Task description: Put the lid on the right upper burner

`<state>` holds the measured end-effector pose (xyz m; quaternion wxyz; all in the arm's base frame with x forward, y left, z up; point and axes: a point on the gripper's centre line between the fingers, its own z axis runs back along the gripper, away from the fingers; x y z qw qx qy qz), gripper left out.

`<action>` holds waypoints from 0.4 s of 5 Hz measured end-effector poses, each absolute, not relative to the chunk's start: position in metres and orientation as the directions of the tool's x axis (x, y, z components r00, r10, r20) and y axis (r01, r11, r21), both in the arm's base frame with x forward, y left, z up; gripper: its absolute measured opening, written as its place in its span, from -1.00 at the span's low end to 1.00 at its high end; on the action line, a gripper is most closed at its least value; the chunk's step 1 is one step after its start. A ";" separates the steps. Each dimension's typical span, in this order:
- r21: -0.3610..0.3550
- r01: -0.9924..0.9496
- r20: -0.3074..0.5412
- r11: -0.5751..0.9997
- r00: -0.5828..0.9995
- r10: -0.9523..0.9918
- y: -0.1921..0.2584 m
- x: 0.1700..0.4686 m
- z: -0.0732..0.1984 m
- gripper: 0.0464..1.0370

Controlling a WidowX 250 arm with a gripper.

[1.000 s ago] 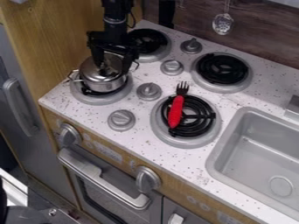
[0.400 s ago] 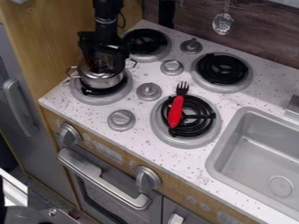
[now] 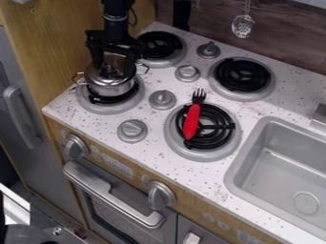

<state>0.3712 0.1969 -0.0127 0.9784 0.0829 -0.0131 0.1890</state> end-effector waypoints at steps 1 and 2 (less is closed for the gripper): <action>0.160 -0.392 0.039 0.906 0.920 0.391 0.199 0.372 -0.013 0.72; 0.150 -0.399 0.043 0.905 0.917 0.397 0.201 0.373 -0.013 0.19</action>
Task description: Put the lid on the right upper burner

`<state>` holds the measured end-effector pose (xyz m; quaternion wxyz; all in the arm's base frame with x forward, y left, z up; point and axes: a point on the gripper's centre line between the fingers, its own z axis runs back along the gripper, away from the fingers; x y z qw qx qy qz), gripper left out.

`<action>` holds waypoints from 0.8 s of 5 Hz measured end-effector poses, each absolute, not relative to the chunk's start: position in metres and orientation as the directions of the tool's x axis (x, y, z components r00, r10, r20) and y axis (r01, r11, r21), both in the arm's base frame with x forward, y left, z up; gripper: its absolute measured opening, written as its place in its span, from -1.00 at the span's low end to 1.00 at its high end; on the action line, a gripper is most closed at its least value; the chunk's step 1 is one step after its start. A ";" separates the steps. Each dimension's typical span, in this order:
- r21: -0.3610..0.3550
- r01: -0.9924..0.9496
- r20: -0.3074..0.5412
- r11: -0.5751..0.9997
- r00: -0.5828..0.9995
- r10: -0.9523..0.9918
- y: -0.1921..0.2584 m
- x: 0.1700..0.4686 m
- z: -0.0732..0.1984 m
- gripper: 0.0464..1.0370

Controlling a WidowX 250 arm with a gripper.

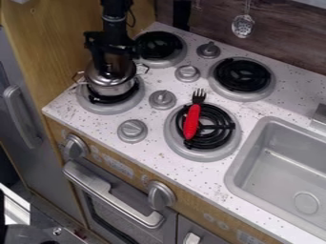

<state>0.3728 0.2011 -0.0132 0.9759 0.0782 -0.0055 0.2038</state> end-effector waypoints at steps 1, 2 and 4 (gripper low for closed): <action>0.145 -0.402 0.069 0.904 0.916 0.396 0.201 0.375 -0.015 -0.27; 0.169 -0.377 0.068 0.911 0.926 0.371 0.197 0.371 -0.011 -0.56; 0.235 -0.311 0.206 0.921 0.942 0.265 0.150 0.374 0.042 -0.56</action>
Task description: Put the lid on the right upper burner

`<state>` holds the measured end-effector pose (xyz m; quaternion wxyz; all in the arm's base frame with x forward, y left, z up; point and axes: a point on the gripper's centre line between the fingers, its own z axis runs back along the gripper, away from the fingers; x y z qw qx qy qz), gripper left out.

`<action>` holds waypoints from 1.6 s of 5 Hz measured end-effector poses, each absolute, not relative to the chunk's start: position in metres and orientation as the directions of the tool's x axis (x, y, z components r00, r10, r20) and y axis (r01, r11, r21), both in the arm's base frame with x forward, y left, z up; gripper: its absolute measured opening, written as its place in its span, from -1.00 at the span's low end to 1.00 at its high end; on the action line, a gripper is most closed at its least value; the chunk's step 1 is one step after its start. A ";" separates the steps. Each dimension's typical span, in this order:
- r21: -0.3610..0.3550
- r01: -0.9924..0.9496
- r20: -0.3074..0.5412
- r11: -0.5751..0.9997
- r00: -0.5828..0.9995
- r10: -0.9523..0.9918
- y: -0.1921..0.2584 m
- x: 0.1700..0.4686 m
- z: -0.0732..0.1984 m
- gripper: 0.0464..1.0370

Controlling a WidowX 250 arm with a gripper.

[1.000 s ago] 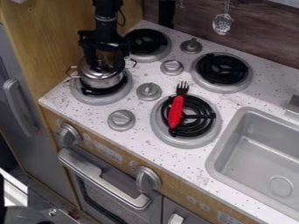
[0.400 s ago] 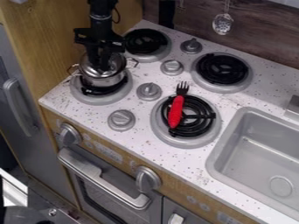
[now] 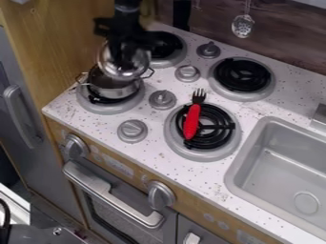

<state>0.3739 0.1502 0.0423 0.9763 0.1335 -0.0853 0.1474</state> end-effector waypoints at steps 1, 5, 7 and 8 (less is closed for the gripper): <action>0.257 -0.259 0.243 0.931 0.950 0.197 0.115 0.374 0.061 -0.56; 0.172 0.060 0.125 0.983 0.989 -0.082 -0.009 0.434 -0.010 -0.56; 0.167 0.126 0.070 0.978 0.988 -0.139 -0.036 0.464 -0.041 -0.45; 0.149 0.126 0.066 0.981 0.988 -0.137 -0.037 0.460 -0.046 0.11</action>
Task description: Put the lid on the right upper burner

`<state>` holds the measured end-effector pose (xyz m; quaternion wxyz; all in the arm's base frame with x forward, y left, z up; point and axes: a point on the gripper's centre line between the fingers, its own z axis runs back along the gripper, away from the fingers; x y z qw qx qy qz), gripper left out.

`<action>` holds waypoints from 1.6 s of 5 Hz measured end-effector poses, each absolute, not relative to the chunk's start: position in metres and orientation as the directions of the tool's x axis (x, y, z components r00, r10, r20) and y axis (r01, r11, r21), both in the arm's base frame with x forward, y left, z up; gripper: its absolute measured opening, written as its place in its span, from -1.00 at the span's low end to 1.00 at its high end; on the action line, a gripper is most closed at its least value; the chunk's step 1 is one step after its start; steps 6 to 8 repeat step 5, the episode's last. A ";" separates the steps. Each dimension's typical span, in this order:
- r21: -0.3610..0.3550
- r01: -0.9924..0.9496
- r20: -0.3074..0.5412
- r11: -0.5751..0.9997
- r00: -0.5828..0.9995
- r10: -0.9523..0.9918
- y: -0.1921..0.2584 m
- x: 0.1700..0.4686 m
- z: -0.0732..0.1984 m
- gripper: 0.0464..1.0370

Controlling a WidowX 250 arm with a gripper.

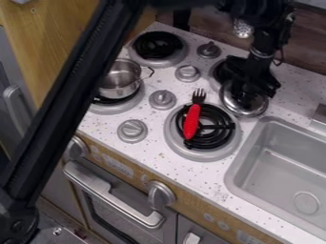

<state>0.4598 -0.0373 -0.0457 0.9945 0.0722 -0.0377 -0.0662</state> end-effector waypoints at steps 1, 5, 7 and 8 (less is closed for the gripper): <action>0.169 0.126 0.048 0.977 0.989 -0.136 -0.032 0.448 -0.047 0.74; 0.048 0.045 0.035 0.998 0.998 -0.047 -0.033 0.343 0.020 0.92; 0.048 0.045 0.035 0.998 0.998 -0.047 -0.033 0.343 0.020 0.92; 0.048 0.045 0.035 0.998 0.998 -0.047 -0.033 0.343 0.020 0.92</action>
